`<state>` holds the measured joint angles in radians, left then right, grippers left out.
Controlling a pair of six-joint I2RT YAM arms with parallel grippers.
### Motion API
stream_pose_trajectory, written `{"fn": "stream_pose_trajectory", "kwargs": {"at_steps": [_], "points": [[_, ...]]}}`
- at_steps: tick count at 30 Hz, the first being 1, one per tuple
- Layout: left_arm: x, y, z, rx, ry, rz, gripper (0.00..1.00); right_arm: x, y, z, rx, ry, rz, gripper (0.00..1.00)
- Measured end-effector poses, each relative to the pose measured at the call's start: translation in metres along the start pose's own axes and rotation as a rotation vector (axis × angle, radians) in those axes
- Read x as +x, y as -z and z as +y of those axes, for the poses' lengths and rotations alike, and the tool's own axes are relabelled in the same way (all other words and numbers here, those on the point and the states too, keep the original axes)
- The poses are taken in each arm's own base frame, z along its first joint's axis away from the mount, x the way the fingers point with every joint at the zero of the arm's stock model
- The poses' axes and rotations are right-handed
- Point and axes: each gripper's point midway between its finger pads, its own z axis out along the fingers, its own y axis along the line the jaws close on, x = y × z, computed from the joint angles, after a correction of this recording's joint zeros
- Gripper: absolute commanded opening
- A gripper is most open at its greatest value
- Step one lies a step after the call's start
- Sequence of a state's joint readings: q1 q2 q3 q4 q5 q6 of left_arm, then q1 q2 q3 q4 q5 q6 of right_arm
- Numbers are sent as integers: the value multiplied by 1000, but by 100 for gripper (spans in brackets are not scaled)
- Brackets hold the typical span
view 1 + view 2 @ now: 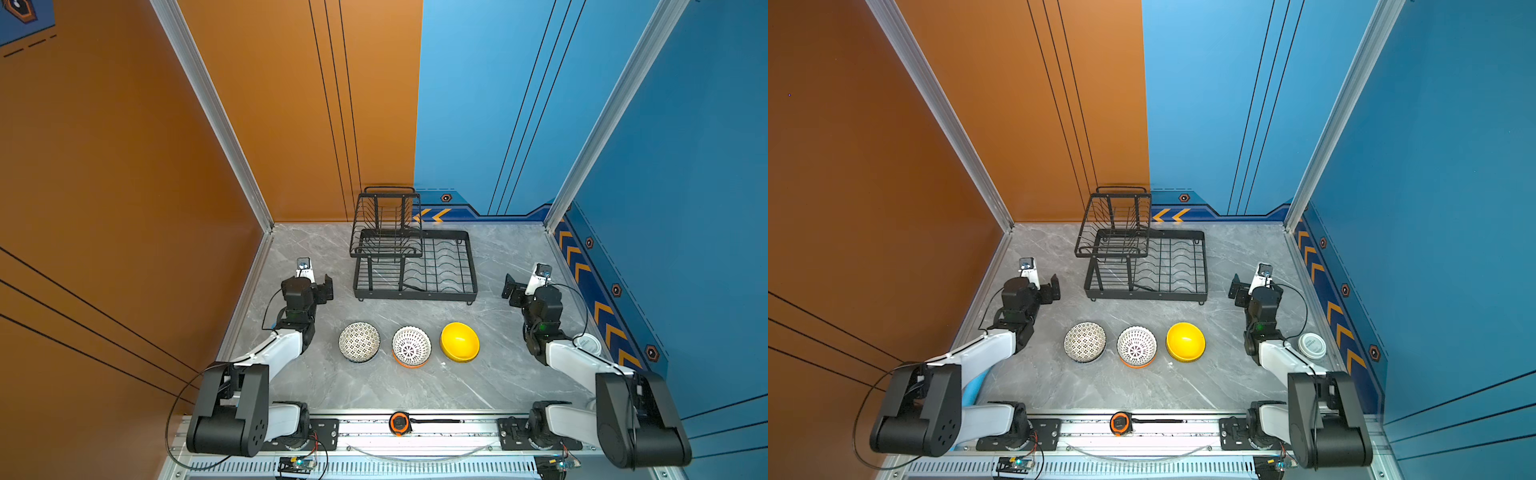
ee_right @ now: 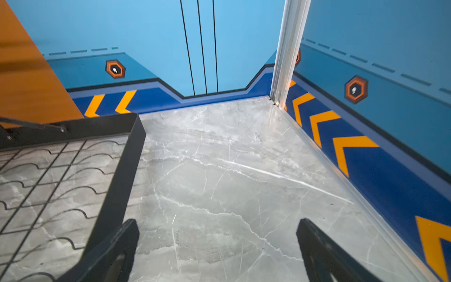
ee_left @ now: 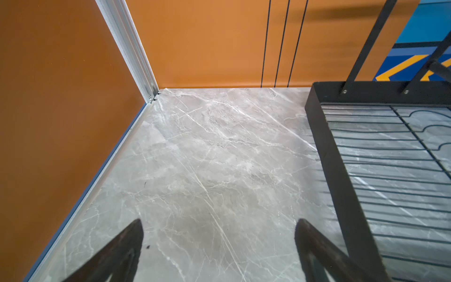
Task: Load bowls into a dish rack
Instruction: Pick up the bowl.
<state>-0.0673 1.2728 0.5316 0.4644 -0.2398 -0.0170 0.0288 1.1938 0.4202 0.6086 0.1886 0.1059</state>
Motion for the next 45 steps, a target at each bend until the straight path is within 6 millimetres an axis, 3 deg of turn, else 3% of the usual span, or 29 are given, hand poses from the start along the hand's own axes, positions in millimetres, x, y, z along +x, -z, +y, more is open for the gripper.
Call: {"fn": "stream_pose_trajectory", "kwargs": {"at_steps": [5,10,13,17,22,30,36,41,45], "points": [[-14,18,-3,5,33,93,98,-53,13,2,15,-31,3,100],[-20,43,-18,42,49,218,98,-75,9,9,24,-43,151,100],[-21,60,-18,49,52,295,98,-65,6,20,11,-13,281,100],[-16,84,-14,57,51,389,98,-36,14,29,-8,36,451,100],[3,110,-18,109,47,504,98,-10,25,29,-19,65,575,100],[35,138,-38,209,49,635,98,4,30,39,-51,82,635,100],[52,145,-59,257,19,698,100,8,29,42,-63,85,647,100],[71,149,-62,253,22,747,88,8,29,42,-63,85,648,100],[81,151,-65,248,27,779,69,9,28,42,-62,86,651,100]]}}
